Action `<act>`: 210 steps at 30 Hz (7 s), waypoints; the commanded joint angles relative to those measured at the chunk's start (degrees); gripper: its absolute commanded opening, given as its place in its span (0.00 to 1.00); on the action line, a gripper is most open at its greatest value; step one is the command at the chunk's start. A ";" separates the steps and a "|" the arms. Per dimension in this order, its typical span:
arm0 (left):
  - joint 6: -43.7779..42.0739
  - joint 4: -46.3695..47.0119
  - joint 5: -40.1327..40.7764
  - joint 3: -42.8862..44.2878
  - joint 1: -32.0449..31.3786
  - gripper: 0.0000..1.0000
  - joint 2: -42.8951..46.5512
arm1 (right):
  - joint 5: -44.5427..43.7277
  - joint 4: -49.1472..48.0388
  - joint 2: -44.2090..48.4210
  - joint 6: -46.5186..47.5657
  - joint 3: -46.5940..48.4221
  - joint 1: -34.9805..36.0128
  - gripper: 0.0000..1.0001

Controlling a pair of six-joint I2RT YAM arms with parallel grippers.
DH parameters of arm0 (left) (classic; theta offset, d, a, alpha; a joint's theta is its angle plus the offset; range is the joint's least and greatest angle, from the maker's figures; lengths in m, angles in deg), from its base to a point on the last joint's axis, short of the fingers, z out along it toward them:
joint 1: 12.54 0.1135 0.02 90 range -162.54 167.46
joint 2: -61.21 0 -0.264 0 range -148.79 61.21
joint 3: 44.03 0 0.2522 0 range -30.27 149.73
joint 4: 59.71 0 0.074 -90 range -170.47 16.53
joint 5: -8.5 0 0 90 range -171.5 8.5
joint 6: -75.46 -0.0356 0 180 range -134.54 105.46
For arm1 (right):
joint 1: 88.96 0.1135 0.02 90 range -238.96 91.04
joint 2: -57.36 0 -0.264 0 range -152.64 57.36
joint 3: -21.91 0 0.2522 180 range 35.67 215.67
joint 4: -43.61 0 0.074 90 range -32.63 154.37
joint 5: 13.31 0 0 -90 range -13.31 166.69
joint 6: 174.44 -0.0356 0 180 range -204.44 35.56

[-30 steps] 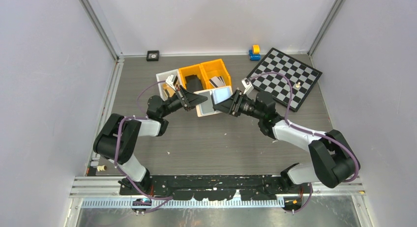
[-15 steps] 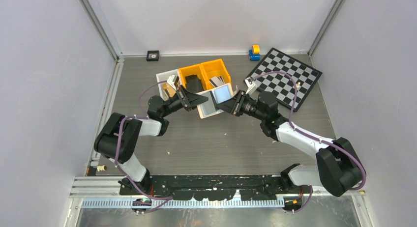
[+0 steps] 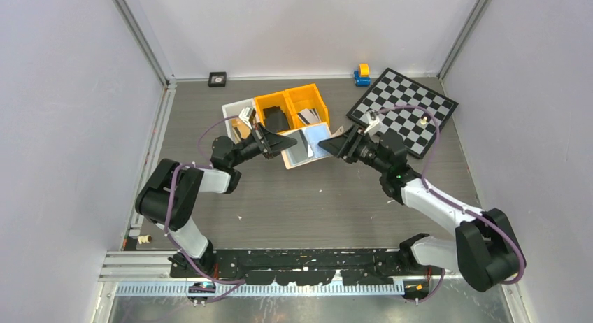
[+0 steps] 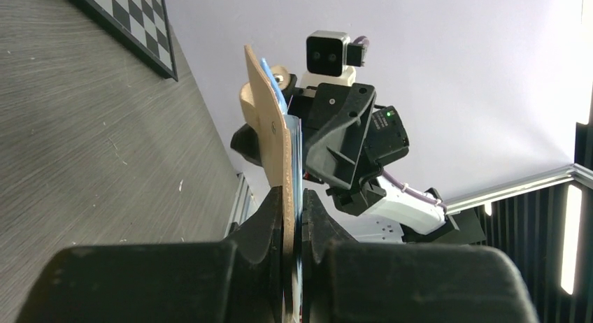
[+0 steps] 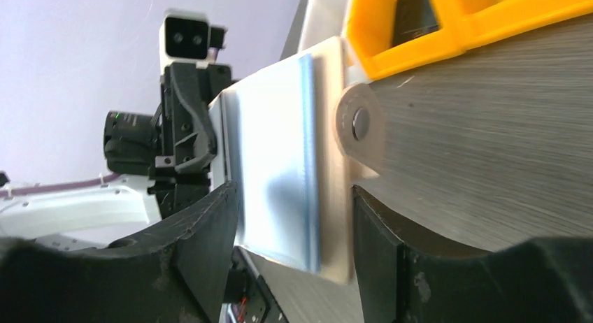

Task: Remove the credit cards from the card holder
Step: Remove the credit card from the card holder, then place the credit card in the storage box, then remove the credit card from the card holder.

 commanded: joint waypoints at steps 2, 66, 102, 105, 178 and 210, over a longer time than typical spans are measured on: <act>-0.59 2.73 -0.03 1.11 0.93 0.00 0.58 | -8.26 4.81 9.10 0.81 -2.86 -4.31 0.65; -16.69 -30.42 2.22 3.14 1.84 0.09 8.16 | 5.22 2.50 -3.27 -2.27 3.70 -8.55 0.00; -43.47 -67.37 23.37 8.53 -3.35 0.00 10.23 | -9.40 35.18 -58.78 14.29 74.33 7.36 0.01; -43.67 -67.59 23.61 8.58 -3.35 0.00 10.14 | -12.25 39.69 -59.73 15.35 77.24 7.57 0.18; -36.44 -57.37 12.38 9.37 -3.47 0.27 0.39 | -5.40 7.35 -28.03 11.25 13.82 12.25 0.53; -37.53 -60.15 12.03 10.05 -3.48 0.29 2.24 | -4.68 17.90 -36.38 6.18 19.70 7.40 0.00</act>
